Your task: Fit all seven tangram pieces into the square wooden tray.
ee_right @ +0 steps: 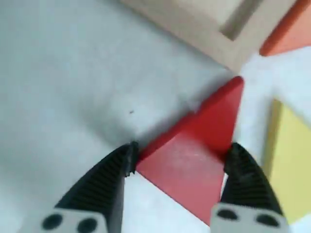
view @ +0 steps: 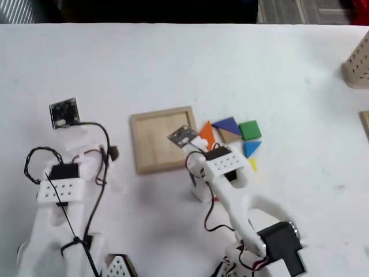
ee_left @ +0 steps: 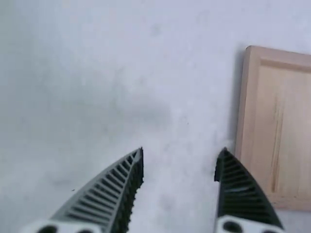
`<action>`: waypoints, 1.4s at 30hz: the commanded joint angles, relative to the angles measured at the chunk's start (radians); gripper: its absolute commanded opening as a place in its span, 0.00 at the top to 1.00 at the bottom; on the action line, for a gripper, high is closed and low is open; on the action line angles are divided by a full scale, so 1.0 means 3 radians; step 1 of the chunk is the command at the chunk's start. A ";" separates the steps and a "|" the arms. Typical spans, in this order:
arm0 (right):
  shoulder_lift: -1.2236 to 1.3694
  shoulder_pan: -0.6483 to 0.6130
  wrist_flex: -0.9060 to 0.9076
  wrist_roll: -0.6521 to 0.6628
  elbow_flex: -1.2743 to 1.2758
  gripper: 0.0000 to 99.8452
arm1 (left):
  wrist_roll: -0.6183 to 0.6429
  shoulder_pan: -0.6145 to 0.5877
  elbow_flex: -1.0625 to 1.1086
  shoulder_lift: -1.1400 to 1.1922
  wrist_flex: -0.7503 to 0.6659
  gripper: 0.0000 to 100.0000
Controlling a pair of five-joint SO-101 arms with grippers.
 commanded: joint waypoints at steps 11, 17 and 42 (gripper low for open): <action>-0.0013 0.0008 0.0023 0.0020 -0.0056 0.98 | 0.0015 -0.0023 -0.0138 0.0003 -0.0066 0.76; -0.0253 0.0064 0.0110 0.0026 -0.0102 0.98 | 0.0015 -0.0023 -0.0138 0.0003 -0.0072 0.76; -0.1844 0.0115 0.0918 0.2230 0.1059 0.71 | 0.0005 -0.0023 -0.0138 0.0003 -0.0072 0.76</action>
